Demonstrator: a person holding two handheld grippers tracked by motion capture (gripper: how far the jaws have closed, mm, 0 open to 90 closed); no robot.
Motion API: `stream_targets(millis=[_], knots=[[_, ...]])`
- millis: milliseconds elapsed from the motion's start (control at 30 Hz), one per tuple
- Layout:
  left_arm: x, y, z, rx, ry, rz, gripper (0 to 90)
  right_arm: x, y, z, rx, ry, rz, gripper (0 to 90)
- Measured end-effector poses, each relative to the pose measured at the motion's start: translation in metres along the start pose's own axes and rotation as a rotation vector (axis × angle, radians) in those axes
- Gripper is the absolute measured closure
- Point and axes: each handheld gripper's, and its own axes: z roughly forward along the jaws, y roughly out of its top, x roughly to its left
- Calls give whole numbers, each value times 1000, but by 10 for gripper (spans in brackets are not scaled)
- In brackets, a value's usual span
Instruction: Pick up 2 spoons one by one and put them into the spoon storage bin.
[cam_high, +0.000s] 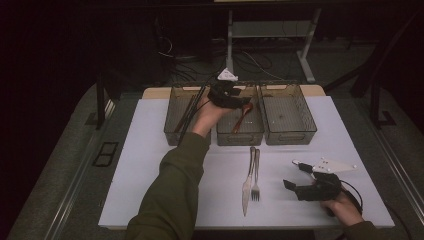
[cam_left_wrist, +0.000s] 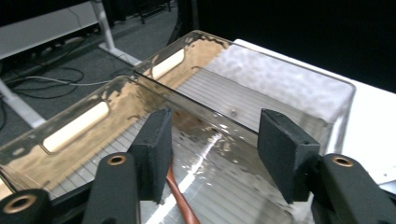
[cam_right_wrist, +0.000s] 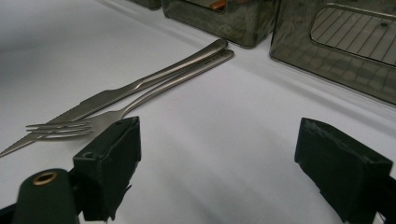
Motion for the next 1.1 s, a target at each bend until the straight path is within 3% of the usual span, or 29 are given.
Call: stream_targets(millis=[300, 600, 733, 1100], knots=[[-17, -22, -28, 6, -27, 8, 376, 0, 0, -1, 0, -7, 4, 142], [-40, -58, -62, 13, -49, 9, 328, 0, -1, -4, 9, -8, 0, 142], [-47, -74, -77, 28, -58, 31, 309, 0, -1, -3, 14, -2, -6, 142], [-63, -127, -122, 1, -35, -21, 265, -3, 0, 0, 11, 11, 10, 142]])
